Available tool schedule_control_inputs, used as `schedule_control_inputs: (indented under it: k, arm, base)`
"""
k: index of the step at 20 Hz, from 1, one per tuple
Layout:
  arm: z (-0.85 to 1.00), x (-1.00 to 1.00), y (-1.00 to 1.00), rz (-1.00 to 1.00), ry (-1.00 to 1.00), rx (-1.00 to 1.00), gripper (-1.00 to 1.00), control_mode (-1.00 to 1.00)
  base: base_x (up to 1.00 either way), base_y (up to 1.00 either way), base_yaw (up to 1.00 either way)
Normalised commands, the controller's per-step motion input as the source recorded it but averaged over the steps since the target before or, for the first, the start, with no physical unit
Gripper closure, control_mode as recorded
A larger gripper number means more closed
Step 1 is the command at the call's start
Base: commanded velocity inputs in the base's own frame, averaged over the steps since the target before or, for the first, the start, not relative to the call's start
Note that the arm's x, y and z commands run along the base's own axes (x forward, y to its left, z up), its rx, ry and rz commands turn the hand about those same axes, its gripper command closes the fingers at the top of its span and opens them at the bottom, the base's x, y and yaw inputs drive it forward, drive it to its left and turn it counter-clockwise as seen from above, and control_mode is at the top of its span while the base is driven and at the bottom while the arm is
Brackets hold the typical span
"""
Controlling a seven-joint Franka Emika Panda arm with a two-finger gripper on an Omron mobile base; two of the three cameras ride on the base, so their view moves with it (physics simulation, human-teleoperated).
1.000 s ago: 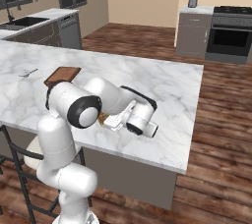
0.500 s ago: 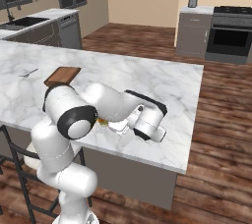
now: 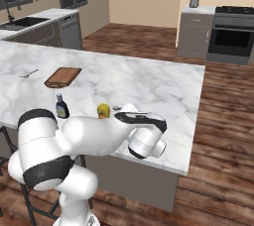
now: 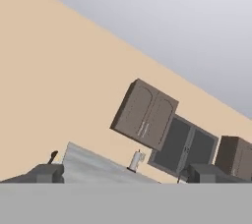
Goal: Move the mustard and condiment bottle from the cabinet to the dining counter.
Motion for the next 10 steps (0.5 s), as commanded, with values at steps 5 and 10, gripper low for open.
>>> schedule_control_inputs:
  k: [5, 10]
  arm:
    - [0.84, -0.86, 0.5, -0.11, -0.04, -0.11, -1.0, -1.0]
    - [0.93, -0.59, 0.71, -0.04, 0.0, -0.21, -1.0, -1.0]
  base:
    - [0.0, 0.0, 0.0]
    - [0.0, 0.0, 0.0]
